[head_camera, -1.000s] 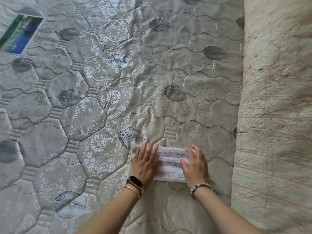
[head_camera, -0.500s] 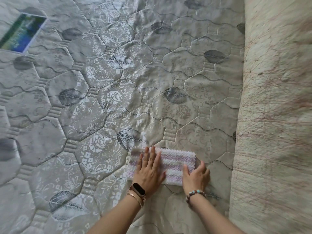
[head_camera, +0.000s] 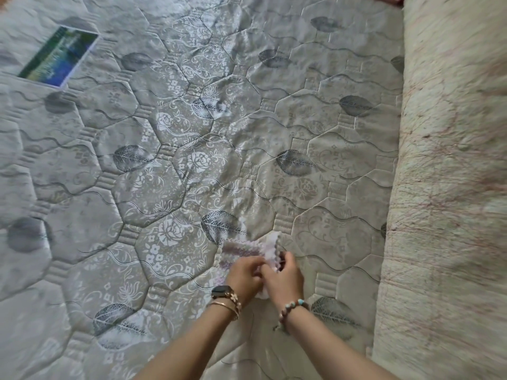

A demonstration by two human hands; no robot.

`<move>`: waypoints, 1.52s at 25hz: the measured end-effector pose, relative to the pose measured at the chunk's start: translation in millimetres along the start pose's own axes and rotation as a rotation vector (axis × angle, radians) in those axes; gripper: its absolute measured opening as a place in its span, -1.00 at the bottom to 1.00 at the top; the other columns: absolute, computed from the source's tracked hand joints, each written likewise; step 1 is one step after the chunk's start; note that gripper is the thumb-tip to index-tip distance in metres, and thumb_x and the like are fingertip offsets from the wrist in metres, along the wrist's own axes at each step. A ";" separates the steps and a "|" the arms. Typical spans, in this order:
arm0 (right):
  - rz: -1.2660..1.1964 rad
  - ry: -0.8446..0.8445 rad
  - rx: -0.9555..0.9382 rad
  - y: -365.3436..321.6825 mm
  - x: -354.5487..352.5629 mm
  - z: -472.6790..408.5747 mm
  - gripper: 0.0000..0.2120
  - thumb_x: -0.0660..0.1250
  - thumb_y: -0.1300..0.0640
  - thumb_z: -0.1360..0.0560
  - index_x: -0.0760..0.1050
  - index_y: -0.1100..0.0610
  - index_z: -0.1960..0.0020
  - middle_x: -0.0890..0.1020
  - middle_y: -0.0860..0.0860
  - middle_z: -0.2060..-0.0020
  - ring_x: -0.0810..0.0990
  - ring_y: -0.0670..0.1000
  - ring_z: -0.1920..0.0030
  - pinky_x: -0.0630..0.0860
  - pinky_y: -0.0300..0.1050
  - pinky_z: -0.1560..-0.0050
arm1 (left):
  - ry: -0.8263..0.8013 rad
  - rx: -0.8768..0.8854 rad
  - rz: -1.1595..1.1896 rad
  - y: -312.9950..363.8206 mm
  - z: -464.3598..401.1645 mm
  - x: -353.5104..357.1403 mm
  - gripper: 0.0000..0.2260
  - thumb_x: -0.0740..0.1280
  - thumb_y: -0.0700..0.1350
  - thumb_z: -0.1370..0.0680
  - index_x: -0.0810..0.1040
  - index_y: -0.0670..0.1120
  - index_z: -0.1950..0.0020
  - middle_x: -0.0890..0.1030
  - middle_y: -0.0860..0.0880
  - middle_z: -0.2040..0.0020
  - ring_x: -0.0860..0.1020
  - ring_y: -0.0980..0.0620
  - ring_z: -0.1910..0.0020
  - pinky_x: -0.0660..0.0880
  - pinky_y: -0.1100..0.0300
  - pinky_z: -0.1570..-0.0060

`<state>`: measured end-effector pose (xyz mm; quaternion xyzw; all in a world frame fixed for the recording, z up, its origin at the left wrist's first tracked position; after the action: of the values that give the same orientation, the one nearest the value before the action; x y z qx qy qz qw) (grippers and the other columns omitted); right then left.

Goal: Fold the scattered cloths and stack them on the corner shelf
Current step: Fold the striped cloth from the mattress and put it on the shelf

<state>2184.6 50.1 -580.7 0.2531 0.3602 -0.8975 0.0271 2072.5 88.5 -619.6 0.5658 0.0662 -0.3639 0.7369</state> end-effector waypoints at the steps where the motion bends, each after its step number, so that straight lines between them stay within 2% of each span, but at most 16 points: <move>1: -0.012 -0.043 -0.024 -8.2 12.7 3.9 -0.81 0.42 0.12 -0.43 0.40 0.05 0.08 0.58 -0.02 0.24 0.53 0.03 0.19 0.32 -0.22 0.23 | 0.022 -0.152 0.233 -8.8 -1.1 -10.2 -0.78 0.30 -0.15 -0.30 0.71 -0.08 0.17 0.71 -0.03 0.22 0.61 0.04 0.22 0.50 0.13 0.17; 3: -0.064 -0.068 -0.034 -18.3 32.1 6.6 -0.81 0.42 0.11 -0.43 0.39 0.04 0.11 0.57 -0.07 0.29 0.54 0.00 0.22 0.36 -0.21 0.22 | 0.102 -0.417 0.615 -28.1 4.9 -26.6 -0.83 0.35 -0.26 -0.36 0.71 -0.13 0.14 0.68 -0.02 0.34 0.60 0.11 0.37 0.54 0.13 0.26; 5: -0.083 -0.053 -0.035 -20.0 45.6 4.0 -0.81 0.42 0.15 -0.42 0.40 0.05 0.12 0.61 -0.02 0.26 0.59 0.03 0.18 0.43 -0.19 0.19 | 0.092 -0.632 0.875 -39.0 19.6 -32.3 -0.82 0.31 -0.36 -0.49 0.64 -0.20 0.00 0.67 0.01 0.37 0.60 0.15 0.42 0.53 0.27 0.36; 8: -0.036 -0.134 -0.042 -12.5 71.9 3.4 -0.79 0.40 0.20 -0.38 0.39 0.07 0.08 0.60 -0.04 0.28 0.61 0.03 0.18 0.55 -0.12 0.09 | 0.013 -0.771 0.958 -57.7 36.2 -40.9 -0.83 0.31 -0.06 -0.57 0.63 -0.11 -0.05 0.67 0.02 0.21 0.57 0.12 0.33 0.45 0.29 0.36; 10: -0.067 -0.268 -0.043 -7.9 91.2 8.6 -0.73 0.38 0.27 -0.36 0.39 0.06 0.04 0.57 -0.09 0.31 0.60 -0.03 0.23 0.55 -0.23 0.14 | -0.052 -0.778 0.958 -64.6 38.6 -40.9 -0.73 0.34 0.10 -0.53 0.65 -0.09 0.00 0.67 0.00 0.18 0.58 0.12 0.33 0.42 0.27 0.37; 13: -0.032 -0.398 -0.064 0.0 107.7 14.7 -0.70 0.42 0.28 -0.33 0.45 0.05 0.00 0.54 -0.10 0.33 0.53 -0.10 0.26 0.49 -0.26 0.15 | -0.050 -0.750 0.866 -63.1 39.0 -42.1 -0.79 0.45 -0.01 -0.46 0.63 -0.14 0.04 0.65 -0.05 0.26 0.57 0.13 0.40 0.47 0.31 0.44; 15: -0.022 -0.312 -0.131 -0.1 95.2 11.5 -0.76 0.42 0.24 -0.35 0.55 0.06 0.01 0.62 -0.05 0.24 0.57 -0.07 0.20 0.53 -0.18 0.05 | 0.024 -0.732 0.849 -64.6 35.2 -46.4 -0.87 0.45 -0.17 -0.48 0.60 -0.21 0.06 0.62 -0.11 0.28 0.57 0.14 0.47 0.49 0.32 0.49; 18: 0.223 0.092 -0.476 -13.0 46.0 3.8 -0.71 0.25 0.18 -0.39 0.62 0.11 -0.06 0.61 0.05 0.00 0.55 0.00 -0.01 0.51 -0.17 -0.12 | 0.060 -0.632 0.652 -71.5 24.6 -55.3 -0.95 0.37 -0.26 -0.53 0.61 -0.24 0.07 0.60 -0.03 0.34 0.50 0.22 0.49 0.40 0.41 0.50; 20: 0.546 0.245 -0.744 -17.8 38.7 5.6 -0.59 0.15 0.08 -0.41 0.58 0.10 -0.18 0.60 0.06 -0.18 0.45 0.01 -0.21 0.51 -0.08 -0.19 | 0.056 -0.559 0.549 -72.1 19.4 -57.3 -0.94 0.35 -0.29 -0.54 0.62 -0.23 0.08 0.61 -0.01 0.33 0.53 0.14 0.34 0.42 0.44 0.43; 22: 0.740 0.141 -0.840 -2.2 55.6 0.6 -0.50 0.10 0.02 -0.47 0.42 0.09 -0.38 0.48 0.04 -0.38 0.29 0.00 -0.40 0.40 -0.03 -0.33 | 0.081 -0.537 0.502 -76.0 18.0 -59.1 -0.94 0.39 -0.28 -0.51 0.62 -0.21 0.04 0.62 -0.05 0.23 0.54 0.03 0.21 0.46 0.42 0.33; 24: 0.800 0.023 -0.830 16.1 69.7 -5.2 -0.41 0.07 -0.03 -0.52 0.14 0.04 -0.55 0.27 -0.01 -0.52 0.11 0.01 -0.51 0.15 0.00 -0.44 | 0.131 -0.556 0.430 -85.1 19.6 -63.4 -0.83 0.47 -0.23 -0.46 0.57 -0.13 -0.01 0.62 -0.07 0.18 0.55 0.02 0.21 0.45 0.35 0.34; 26: 0.847 0.001 -0.781 30.5 74.2 -12.5 -0.35 0.04 -0.07 -0.54 -0.06 0.01 -0.58 0.07 -0.03 -0.57 0.01 -0.01 -0.53 -0.05 0.01 -0.45 | 0.155 -0.567 0.396 -93.8 21.8 -64.1 -0.78 0.52 -0.20 -0.41 0.54 -0.10 0.04 0.62 -0.11 0.17 0.58 -0.05 0.21 0.49 0.20 0.32; 29: 0.894 0.009 -0.743 40.6 75.3 -21.2 -0.36 0.03 -0.12 -0.54 -0.03 0.03 -0.57 -0.05 -0.04 -0.57 -0.01 0.00 -0.53 -0.12 0.05 -0.45 | 0.158 -0.508 0.268 -96.6 20.7 -66.0 -0.81 0.54 -0.16 -0.39 0.54 -0.07 0.12 0.64 -0.10 0.19 0.63 -0.11 0.16 0.57 0.05 0.19; 31: 0.906 0.040 -0.789 38.8 76.2 -20.4 -0.36 0.01 -0.15 -0.55 -0.03 0.04 -0.57 -0.08 -0.03 -0.58 -0.06 0.01 -0.55 -0.12 0.10 -0.45 | 0.173 -0.451 0.075 -92.6 19.9 -69.1 -0.77 0.52 -0.09 -0.42 0.54 -0.10 0.03 0.63 -0.07 0.16 0.63 -0.10 0.12 0.55 0.06 0.09; 35: 0.865 0.112 -0.862 29.6 77.7 -18.1 -0.42 -0.22 -0.13 -0.63 -0.11 0.09 -0.58 -0.12 0.00 -0.58 -0.16 0.02 -0.57 -0.08 0.15 -0.46 | 0.287 0.056 -0.467 -48.2 21.6 -54.7 -0.58 0.23 -0.07 -0.55 0.34 -0.19 -0.37 0.49 -0.17 -0.26 0.45 -0.10 -0.22 0.45 -0.01 -0.24; 38: 0.863 0.099 -0.865 30.8 81.9 -26.4 -0.42 -0.28 -0.14 -0.63 -0.14 0.08 -0.58 -0.15 -0.02 -0.58 -0.17 0.01 -0.57 -0.06 0.16 -0.45 | 0.183 0.276 -0.639 -46.7 21.2 -22.2 -0.53 0.01 -0.02 -0.63 0.18 -0.11 -0.54 0.20 -0.07 -0.56 0.14 -0.04 -0.53 0.17 -0.07 -0.43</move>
<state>2131.9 55.6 -655.2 0.3839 0.5576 -0.5651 0.4717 2021.2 75.6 -637.5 0.6409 0.2558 -0.5291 0.4938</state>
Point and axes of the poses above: each hand's wrist, its own z-axis away from the middle knuckle, its own x-axis out of the palm, y = z × x, the point moved 9 cm from there along -z, towards the middle knuckle
